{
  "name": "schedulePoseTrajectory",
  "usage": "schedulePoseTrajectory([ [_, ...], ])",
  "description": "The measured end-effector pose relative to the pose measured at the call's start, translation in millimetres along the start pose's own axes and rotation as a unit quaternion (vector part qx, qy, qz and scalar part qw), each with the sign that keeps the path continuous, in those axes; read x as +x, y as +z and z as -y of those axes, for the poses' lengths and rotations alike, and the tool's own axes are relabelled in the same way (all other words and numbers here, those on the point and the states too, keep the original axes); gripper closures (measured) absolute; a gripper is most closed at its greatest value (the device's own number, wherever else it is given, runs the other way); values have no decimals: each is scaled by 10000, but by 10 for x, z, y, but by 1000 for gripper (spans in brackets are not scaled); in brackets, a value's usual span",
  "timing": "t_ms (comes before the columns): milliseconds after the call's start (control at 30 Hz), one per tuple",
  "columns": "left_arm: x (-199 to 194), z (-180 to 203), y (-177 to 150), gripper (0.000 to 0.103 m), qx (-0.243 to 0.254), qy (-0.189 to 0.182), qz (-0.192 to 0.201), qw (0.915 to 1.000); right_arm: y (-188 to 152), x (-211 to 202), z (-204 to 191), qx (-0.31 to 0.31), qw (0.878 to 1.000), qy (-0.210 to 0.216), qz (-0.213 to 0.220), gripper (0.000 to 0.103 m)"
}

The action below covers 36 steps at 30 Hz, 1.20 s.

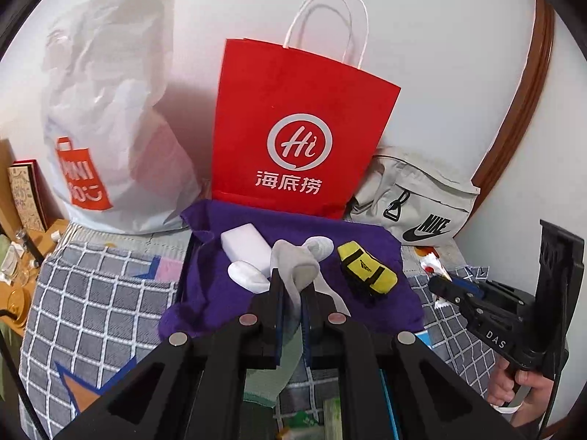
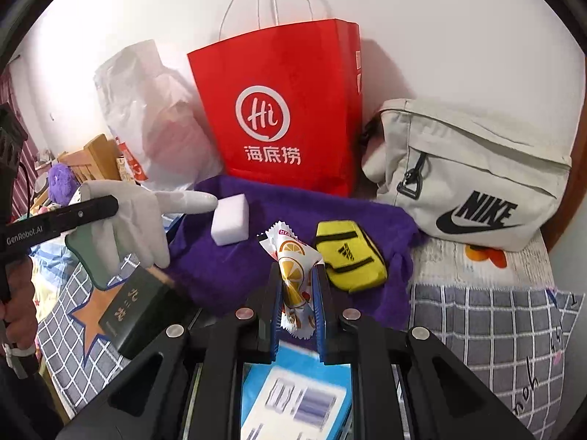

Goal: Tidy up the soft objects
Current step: 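Carry the glove and snack packet toward the purple towel with both grippers, then lower the snack packet onto the towel with the right gripper while the left releases the glove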

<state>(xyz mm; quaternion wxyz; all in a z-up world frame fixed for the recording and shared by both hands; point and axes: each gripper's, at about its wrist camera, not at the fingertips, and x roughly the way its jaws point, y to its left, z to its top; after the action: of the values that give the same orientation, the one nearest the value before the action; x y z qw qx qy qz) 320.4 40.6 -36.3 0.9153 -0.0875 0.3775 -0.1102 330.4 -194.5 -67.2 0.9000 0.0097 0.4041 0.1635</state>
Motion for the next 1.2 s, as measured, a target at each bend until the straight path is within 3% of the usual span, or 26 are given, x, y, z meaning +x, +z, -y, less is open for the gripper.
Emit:
schedulePoseTrajectory([
  [333, 470, 70, 90, 95, 103, -189, -211, 9995, 202, 347, 180, 79, 9999, 7, -107, 88],
  [833, 1136, -112, 51, 95, 49, -294, -671, 9973, 39, 945, 543, 269, 9975, -102, -645, 88],
  [1200, 1407, -278, -8, 95, 29, -98, -1016, 9948, -61, 1162, 596, 216, 9962, -71, -836, 85],
])
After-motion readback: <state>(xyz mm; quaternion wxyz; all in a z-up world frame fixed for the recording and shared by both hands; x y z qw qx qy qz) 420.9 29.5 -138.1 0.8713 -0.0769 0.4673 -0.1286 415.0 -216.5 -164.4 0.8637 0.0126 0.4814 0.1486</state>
